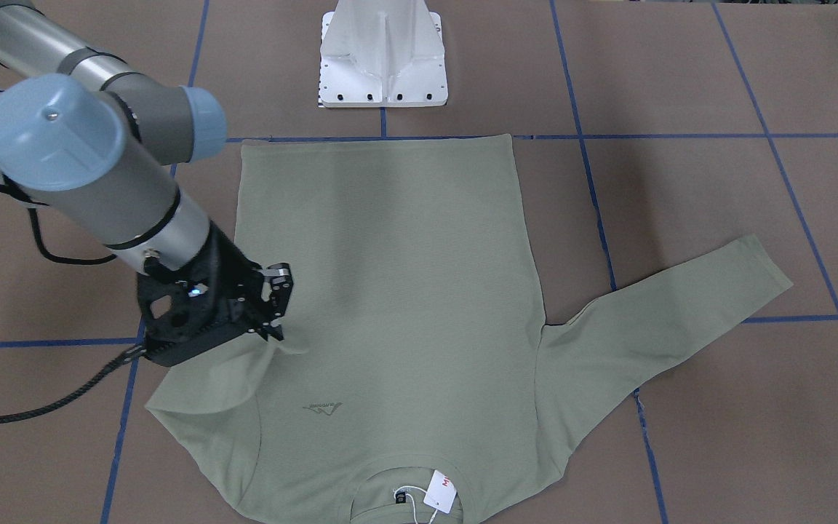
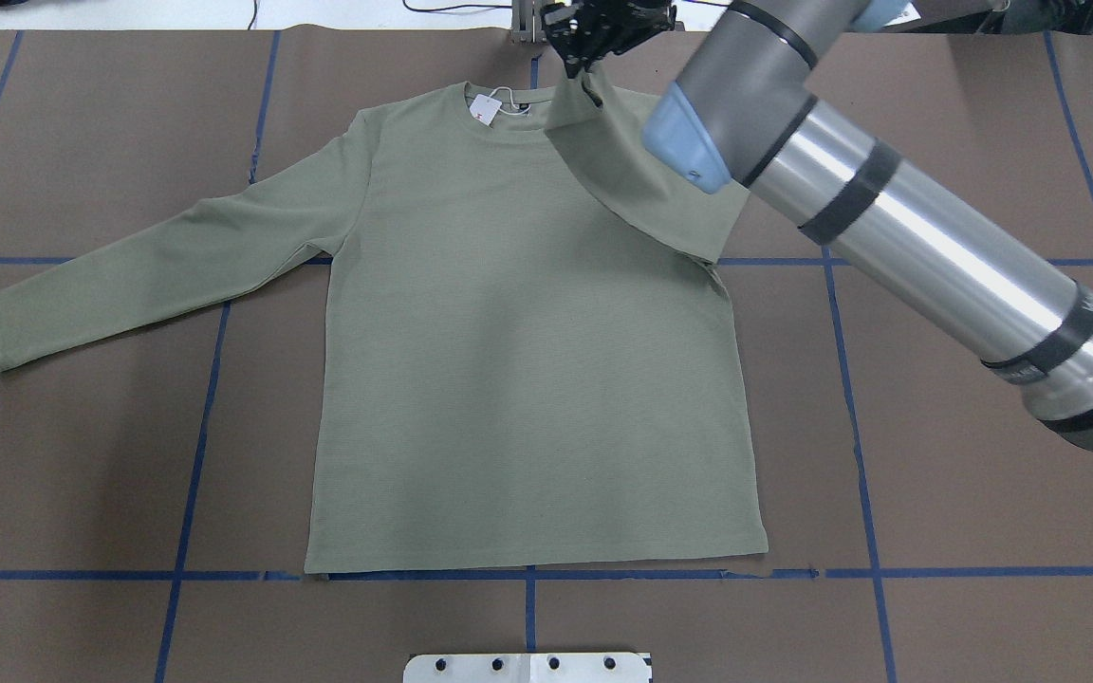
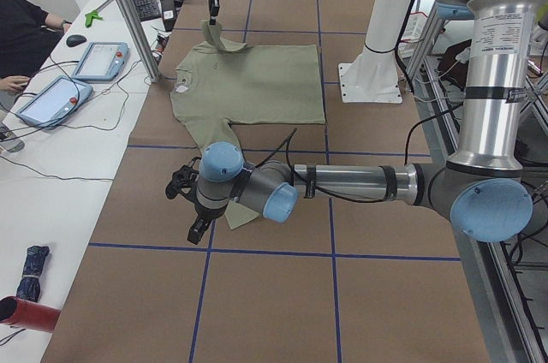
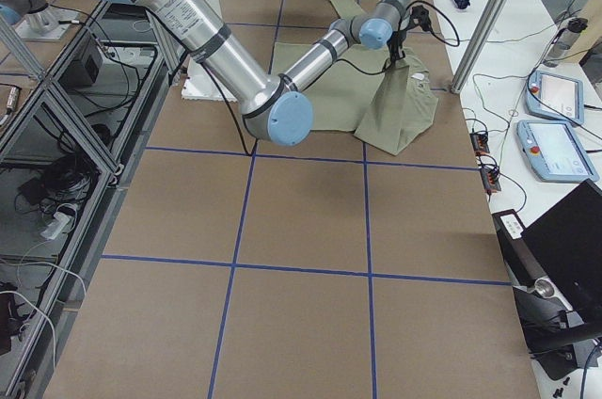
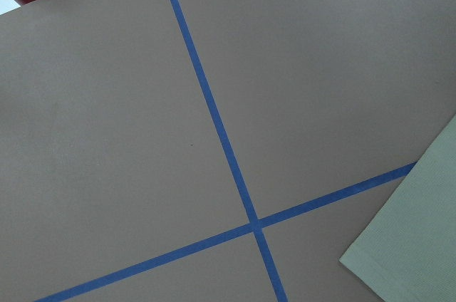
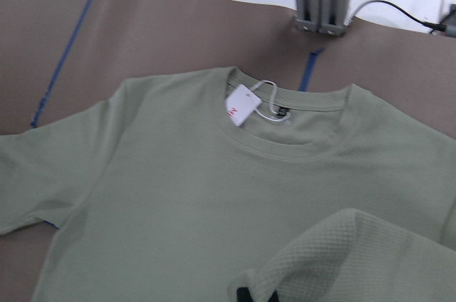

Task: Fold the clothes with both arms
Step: 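Carry the sleeve with the right gripper across the shirt body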

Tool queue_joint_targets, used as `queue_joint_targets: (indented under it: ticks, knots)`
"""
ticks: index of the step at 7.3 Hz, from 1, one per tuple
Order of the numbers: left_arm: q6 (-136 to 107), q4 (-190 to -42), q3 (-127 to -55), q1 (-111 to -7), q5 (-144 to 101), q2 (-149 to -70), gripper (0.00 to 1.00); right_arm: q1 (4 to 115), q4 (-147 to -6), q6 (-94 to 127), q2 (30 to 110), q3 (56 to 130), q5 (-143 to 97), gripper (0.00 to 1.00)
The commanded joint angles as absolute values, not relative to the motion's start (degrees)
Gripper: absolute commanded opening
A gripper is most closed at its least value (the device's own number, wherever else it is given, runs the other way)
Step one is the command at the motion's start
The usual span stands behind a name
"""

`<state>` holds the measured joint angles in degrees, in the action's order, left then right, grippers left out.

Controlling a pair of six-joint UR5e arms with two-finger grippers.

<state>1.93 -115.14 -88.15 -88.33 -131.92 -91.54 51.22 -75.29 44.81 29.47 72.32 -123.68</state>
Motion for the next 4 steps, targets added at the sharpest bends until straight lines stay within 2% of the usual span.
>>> queue_joint_targets:
  ticks: [1,4]
  knots:
    - [1.58,-115.14,-88.07,-88.33,-131.92,-91.58,1.00,45.38,-75.06,46.41,20.14,66.01,-118.85,0.00]
    - [1.50,-115.14,-87.80,-88.33,-131.92,-91.58,1.00,37.98,-74.97,46.76,20.30,65.92,-110.93,0.00]
